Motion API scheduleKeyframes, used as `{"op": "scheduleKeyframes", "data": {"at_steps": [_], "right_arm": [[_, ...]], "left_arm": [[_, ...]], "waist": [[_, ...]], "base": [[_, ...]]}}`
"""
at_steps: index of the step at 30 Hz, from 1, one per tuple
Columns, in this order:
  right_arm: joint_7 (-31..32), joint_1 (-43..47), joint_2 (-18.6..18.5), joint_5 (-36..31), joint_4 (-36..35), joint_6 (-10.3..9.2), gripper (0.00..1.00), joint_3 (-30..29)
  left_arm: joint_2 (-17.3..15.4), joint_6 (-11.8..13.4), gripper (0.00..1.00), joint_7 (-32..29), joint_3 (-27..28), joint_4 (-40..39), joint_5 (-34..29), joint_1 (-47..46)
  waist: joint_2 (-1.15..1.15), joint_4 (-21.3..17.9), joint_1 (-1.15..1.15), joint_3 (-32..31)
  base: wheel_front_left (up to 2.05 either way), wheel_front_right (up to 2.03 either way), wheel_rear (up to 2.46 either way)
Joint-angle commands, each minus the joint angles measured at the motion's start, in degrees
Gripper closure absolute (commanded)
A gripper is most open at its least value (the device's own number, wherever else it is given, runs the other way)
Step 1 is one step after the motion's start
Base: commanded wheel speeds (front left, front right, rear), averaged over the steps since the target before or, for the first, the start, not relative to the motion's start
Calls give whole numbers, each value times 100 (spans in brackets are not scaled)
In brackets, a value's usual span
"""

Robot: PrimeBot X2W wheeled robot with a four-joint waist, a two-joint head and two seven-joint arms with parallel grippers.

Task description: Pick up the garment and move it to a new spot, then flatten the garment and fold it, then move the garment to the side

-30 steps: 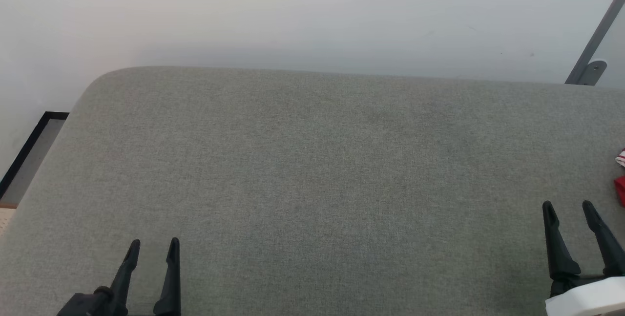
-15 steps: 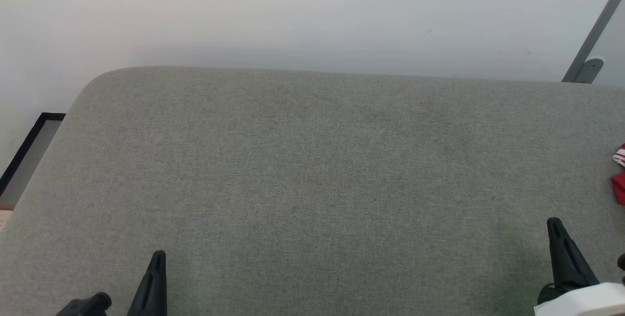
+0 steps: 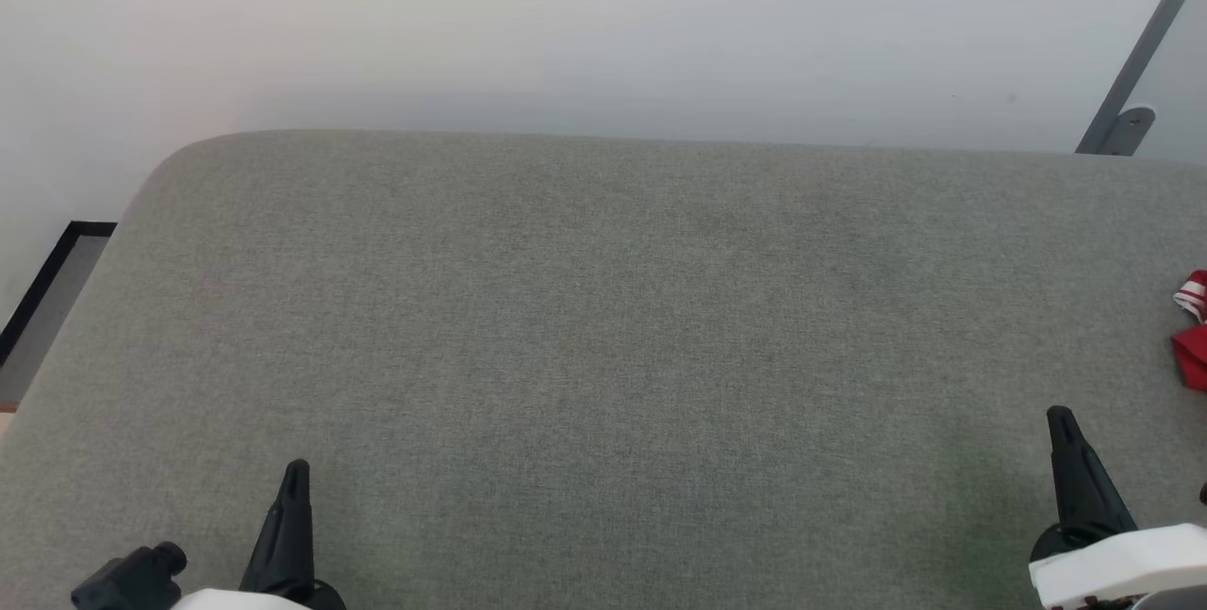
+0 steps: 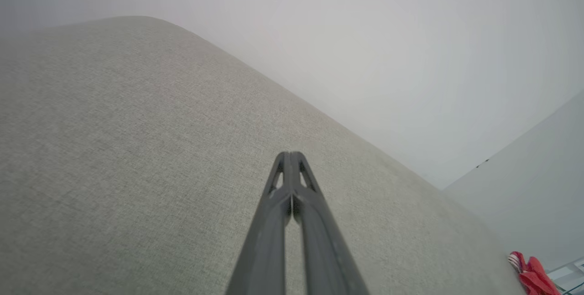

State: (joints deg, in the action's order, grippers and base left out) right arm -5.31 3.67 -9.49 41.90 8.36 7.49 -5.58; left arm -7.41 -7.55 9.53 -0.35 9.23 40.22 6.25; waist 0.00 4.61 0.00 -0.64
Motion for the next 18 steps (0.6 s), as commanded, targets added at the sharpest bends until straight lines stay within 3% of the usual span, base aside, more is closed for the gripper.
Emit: {"op": "scheduleKeyframes", "data": {"at_steps": [1, 18], "right_arm": [[61, -181, -14, 219, -29, 0, 100, -25], [324, -384, 139, 1334, 102, 0, 100, -44]], "left_arm": [[-20, 4, 100, -54, 44, -40, 248, -179], [45, 5, 100, -362, 138, 61, 1443, -437]], "waist": [[0, -7, 0, 1], [0, -80, 0, 15]], "base": [[0, 0, 0], [0, 0, 0]]}}
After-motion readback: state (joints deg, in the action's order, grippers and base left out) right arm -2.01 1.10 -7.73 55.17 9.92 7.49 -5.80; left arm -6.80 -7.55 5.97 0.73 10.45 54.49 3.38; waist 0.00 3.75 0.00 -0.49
